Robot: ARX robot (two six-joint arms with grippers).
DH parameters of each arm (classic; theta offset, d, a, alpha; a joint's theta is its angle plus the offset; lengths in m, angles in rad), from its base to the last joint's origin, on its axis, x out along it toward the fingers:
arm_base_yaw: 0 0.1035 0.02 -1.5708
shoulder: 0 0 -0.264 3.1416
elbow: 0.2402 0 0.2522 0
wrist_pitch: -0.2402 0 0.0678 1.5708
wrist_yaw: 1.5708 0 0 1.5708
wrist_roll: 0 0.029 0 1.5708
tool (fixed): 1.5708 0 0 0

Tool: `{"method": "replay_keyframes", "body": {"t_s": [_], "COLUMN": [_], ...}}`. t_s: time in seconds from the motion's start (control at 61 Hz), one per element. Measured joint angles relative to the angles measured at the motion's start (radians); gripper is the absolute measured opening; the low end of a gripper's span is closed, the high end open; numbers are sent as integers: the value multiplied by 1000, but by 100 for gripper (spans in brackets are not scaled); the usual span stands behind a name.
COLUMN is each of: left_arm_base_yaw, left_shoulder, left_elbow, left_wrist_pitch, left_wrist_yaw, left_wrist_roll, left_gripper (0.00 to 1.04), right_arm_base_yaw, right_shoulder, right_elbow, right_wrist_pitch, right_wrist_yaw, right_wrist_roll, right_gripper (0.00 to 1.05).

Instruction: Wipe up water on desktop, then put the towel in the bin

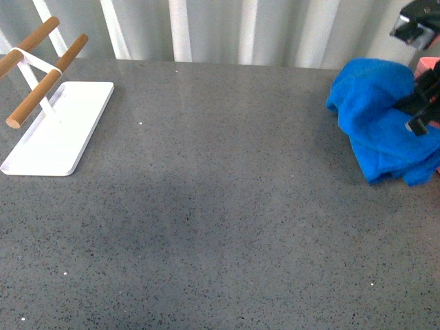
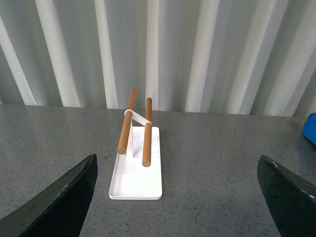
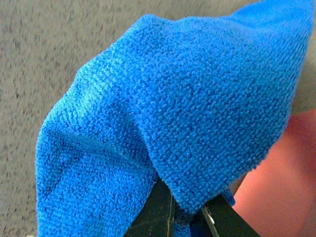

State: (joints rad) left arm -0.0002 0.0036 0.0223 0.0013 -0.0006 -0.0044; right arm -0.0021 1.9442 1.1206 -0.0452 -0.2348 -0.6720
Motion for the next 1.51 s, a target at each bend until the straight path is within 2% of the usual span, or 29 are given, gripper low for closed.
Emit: {"method": "replay_keyframes", "body": {"t_s": [0.164,0.295,0.426,0.574,0.754,1.082,1.311,1.508], "left_arm_base_yaw": [0,0,0,0,0,0,0,0], "left_shoulder": [0,0,0,0,0,0,0,0], "left_elbow": [0,0,0,0,0,0,0,0], "left_wrist_pitch": [0,0,0,0,0,0,0,0], "left_wrist_yaw": [0,0,0,0,0,0,0,0], "left_wrist_roll": [0,0,0,0,0,0,0,0], "left_gripper": [98,98,98,98,98,98,98,98], "right_arm_base_yaw": [17,-12,-86,-211,-336,-486,-513,-489], "right_shoulder": [-46,-126,-211,-299,-368,-400,-303,-147], "right_elbow": [112,218,288,330,296,77,50,150], "right_wrist_pitch": [-59,-126,-179,-240,-272,-219,-181,-216], "right_wrist_yaw": [8,2,-26,-82,-142,-201,-169,-135], "right_wrist_roll": [23,34,40,40,23,8,42,126], "right_gripper": [3,3,3,3,3,3,3,3]}}
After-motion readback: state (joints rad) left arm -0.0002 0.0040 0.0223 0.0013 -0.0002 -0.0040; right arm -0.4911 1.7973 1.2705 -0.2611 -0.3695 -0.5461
